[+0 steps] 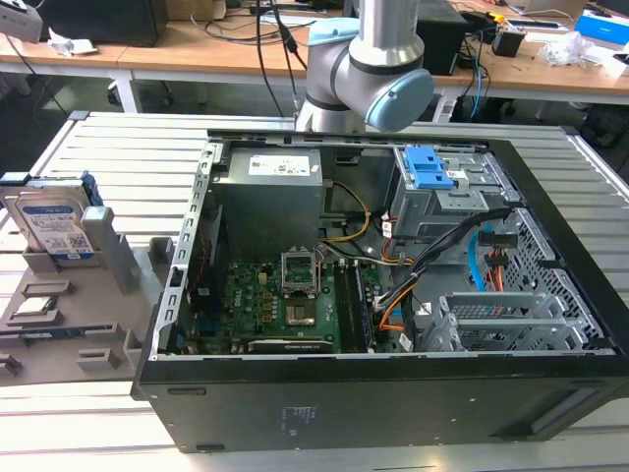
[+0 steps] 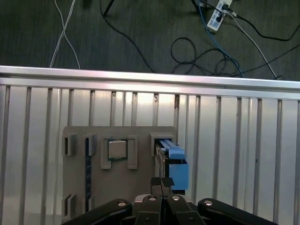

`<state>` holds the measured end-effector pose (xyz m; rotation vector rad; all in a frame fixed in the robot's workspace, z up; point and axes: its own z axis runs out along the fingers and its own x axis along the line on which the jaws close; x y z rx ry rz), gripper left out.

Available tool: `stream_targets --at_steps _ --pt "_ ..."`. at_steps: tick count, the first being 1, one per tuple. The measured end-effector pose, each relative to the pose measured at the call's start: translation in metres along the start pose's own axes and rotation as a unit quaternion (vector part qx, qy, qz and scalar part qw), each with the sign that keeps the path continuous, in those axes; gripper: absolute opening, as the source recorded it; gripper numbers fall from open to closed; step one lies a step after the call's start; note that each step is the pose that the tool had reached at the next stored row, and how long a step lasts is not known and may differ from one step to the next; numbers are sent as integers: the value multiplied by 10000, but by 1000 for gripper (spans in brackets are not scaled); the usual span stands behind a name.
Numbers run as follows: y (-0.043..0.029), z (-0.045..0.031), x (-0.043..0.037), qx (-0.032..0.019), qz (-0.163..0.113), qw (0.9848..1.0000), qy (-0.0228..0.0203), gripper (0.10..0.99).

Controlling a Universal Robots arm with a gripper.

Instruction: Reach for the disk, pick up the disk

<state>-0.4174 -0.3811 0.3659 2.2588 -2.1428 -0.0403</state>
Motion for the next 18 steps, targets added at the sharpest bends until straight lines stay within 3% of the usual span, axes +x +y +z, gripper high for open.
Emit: stream_targets --at_steps 5,13,18 --pt "-13 30 -140 0 0 10000 0 106" --pt "-13 30 -144 -1 0 10000 0 114" --pt "-13 30 -145 -1 0 10000 0 357"
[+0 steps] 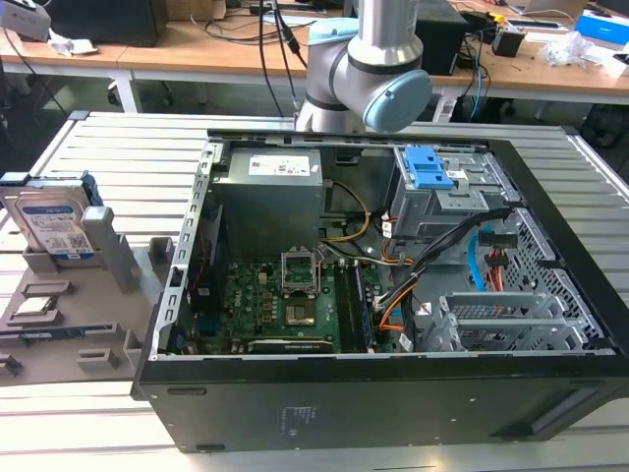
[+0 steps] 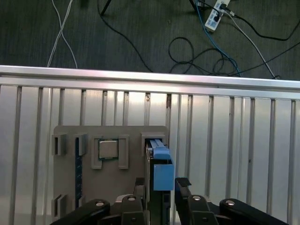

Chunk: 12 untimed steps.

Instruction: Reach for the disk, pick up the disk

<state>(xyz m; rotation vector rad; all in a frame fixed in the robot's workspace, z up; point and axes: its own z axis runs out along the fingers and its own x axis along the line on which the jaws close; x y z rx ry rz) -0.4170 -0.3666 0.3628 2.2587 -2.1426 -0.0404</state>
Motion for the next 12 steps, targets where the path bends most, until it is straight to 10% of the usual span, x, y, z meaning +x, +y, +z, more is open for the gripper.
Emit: stream_targets --at_steps 4,12 --pt "0 0 0 0 0 10000 0 541" --pt "-19 136 -1 -2 1 10000 1 541"
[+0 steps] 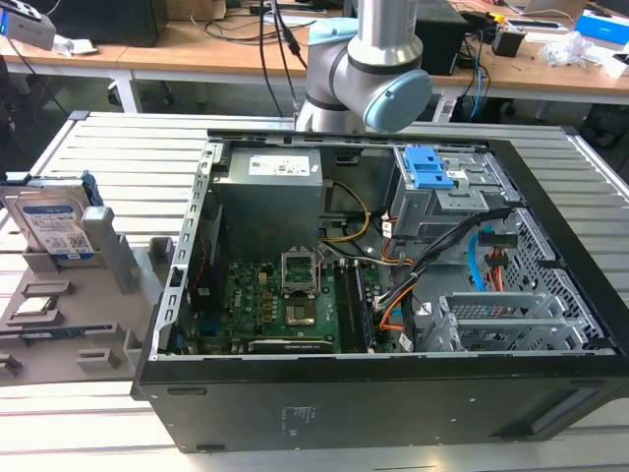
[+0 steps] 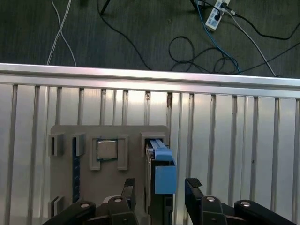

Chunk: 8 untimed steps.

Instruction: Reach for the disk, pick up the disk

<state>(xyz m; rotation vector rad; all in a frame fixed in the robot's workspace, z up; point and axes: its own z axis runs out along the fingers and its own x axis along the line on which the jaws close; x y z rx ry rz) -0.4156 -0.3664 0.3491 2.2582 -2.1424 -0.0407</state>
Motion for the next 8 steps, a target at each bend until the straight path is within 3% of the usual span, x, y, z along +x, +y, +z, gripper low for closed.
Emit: stream_targets --at_steps 3,8 --pt "-6 122 0 -1 -1 10000 2 541" --pt "-10 192 -1 -1 0 10000 3 541"
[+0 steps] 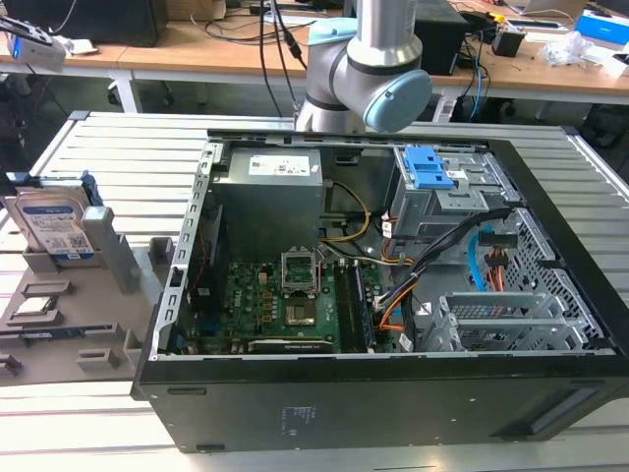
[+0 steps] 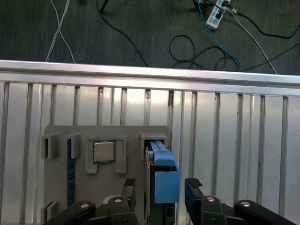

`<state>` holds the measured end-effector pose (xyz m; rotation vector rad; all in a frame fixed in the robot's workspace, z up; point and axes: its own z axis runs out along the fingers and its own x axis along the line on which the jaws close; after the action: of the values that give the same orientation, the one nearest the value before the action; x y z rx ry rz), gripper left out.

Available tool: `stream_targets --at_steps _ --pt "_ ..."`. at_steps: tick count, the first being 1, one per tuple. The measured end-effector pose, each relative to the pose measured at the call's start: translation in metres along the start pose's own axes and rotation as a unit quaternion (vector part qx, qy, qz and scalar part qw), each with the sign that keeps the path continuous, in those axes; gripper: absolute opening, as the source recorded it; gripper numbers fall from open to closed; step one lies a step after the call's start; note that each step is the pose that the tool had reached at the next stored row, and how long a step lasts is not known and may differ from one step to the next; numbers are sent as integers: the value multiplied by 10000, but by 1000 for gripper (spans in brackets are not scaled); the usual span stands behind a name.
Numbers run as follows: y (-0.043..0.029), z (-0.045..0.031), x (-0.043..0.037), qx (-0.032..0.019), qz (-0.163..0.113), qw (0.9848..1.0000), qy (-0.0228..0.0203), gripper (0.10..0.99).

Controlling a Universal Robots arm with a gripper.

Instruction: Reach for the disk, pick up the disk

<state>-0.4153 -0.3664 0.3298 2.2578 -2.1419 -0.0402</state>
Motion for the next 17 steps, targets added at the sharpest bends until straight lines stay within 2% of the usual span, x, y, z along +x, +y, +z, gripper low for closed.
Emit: stream_targets --at_steps 2,4,17 --pt "-2 28 0 0 0 10000 0 541" --pt "-6 108 0 0 0 10000 0 541" --pt "-15 309 -12 0 -1 10000 0 541"
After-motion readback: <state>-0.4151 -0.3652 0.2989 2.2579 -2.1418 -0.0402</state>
